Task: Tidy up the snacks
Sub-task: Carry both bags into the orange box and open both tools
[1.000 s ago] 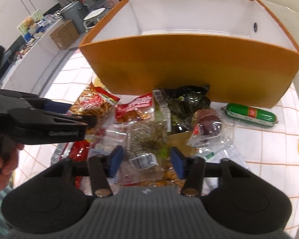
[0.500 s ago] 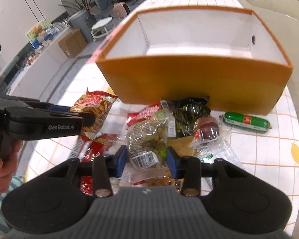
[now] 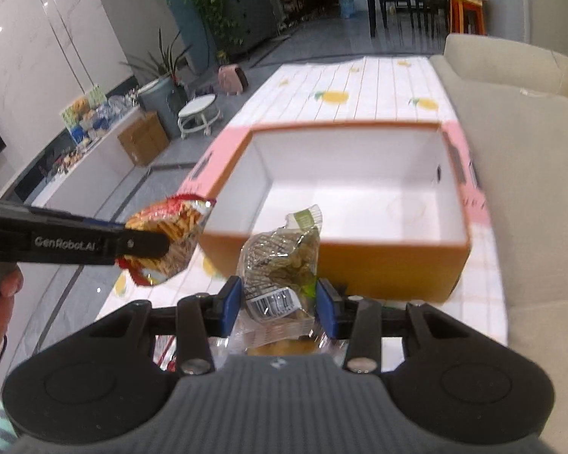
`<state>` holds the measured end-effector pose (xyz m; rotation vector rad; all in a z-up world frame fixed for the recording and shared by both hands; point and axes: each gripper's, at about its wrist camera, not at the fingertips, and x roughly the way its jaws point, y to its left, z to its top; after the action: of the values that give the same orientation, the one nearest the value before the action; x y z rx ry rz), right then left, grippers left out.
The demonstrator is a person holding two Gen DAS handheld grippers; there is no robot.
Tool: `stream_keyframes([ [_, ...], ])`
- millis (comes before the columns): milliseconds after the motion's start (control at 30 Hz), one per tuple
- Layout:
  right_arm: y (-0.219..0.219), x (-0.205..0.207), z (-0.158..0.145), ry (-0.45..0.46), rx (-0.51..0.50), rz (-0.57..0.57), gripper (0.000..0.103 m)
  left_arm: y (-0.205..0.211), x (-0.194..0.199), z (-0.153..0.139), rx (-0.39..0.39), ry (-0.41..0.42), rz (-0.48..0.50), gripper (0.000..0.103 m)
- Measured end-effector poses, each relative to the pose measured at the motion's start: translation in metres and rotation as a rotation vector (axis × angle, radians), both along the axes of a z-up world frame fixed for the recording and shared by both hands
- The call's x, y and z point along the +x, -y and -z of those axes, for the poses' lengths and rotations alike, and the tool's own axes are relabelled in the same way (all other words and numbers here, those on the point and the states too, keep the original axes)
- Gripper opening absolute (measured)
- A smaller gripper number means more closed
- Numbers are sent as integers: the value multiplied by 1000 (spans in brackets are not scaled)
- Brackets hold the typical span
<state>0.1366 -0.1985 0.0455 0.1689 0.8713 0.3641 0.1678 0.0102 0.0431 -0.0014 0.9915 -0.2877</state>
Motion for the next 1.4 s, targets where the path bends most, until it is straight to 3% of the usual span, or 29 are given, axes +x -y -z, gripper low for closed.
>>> stream_keyframes([
  [267,21,71,-7,-71,83,-14,40,16,58,15,10,-62,60,43],
  [467,16,122,24,-149,93,-18,40,24,94,37,78,-80,63,43],
  [600,5,150,54,-240,72,-20,40,35,113,60,141,-134,88,43],
  [933,-14,180,112,-391,-18,-60,41,46,134,98,268,-268,140,43],
  [1400,-33,196,133,-463,-82,-62,46,50,136,97,339,-312,144,48],
])
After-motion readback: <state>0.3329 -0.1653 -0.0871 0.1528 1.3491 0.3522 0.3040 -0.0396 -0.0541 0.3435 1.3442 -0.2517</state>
